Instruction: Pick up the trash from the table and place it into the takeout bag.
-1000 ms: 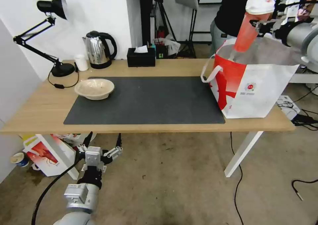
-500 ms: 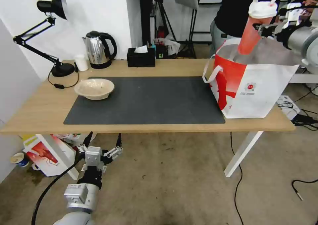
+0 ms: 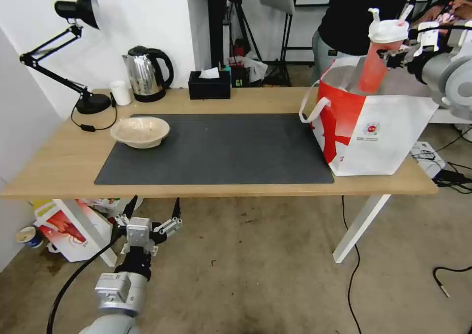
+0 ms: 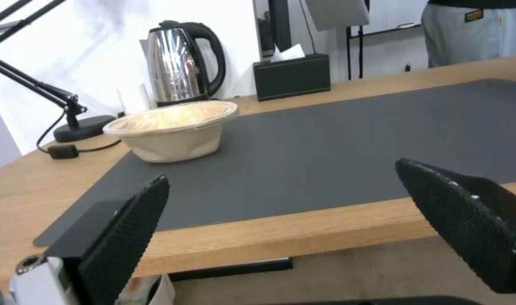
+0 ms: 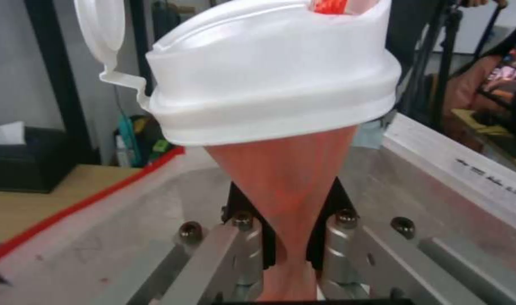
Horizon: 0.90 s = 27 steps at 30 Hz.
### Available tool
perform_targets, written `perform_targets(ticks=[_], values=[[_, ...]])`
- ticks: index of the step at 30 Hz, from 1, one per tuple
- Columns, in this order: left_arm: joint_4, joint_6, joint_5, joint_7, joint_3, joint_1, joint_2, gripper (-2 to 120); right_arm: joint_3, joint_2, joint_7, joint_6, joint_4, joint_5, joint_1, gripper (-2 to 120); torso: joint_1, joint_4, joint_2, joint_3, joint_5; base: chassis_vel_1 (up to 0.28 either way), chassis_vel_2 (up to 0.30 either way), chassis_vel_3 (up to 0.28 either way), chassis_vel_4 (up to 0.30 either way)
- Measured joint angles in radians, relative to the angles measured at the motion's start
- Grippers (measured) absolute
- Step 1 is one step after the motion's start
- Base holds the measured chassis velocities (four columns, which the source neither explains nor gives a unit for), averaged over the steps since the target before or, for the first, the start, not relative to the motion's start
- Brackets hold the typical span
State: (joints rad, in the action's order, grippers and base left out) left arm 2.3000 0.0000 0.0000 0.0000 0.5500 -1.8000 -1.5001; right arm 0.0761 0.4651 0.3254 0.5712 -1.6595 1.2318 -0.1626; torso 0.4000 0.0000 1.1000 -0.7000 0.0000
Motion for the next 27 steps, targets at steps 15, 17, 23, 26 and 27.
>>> perform_targets(ticks=[15, 17, 23, 26, 27], values=[[0.000, 0.000, 0.000, 0.000, 0.000, 0.000, 0.000, 100, 0.005, -0.006, 0.025, 0.020, 0.010, -0.111, -0.014, 13, 0.000, 0.0000, 0.000, 0.000, 0.0000, 0.000, 0.000, 0.000, 0.000], [0.000, 0.000, 0.000, 0.000, 0.000, 0.000, 0.000, 100, 0.006, -0.010, 0.033, 0.028, -0.001, -0.124, -0.017, 19, 0.000, -0.0001, 0.000, 0.000, 0.0000, 0.000, 0.000, 0.000, 0.000], [0.000, 0.000, 0.000, 0.000, 0.000, 0.000, 0.000, 100, 0.006, -0.018, 0.053, 0.048, -0.030, -0.160, -0.023, 43, 0.000, 0.0000, 0.000, 0.000, 0.0000, 0.000, 0.000, 0.000, 0.000], [0.000, 0.000, 0.000, 0.000, 0.000, 0.000, 0.000, 100, 0.006, -0.019, 0.059, 0.050, -0.033, -0.173, -0.024, 51, 0.000, 0.0000, 0.000, 0.000, 0.0000, 0.000, 0.000, 0.000, 0.000], [0.000, 0.000, 0.000, 0.000, 0.000, 0.000, 0.000, 100, 0.007, -0.020, 0.060, 0.052, -0.033, -0.177, -0.024, 57, 0.000, 0.0000, 0.000, 0.000, 0.0000, 0.000, 0.000, 0.000, 0.000]])
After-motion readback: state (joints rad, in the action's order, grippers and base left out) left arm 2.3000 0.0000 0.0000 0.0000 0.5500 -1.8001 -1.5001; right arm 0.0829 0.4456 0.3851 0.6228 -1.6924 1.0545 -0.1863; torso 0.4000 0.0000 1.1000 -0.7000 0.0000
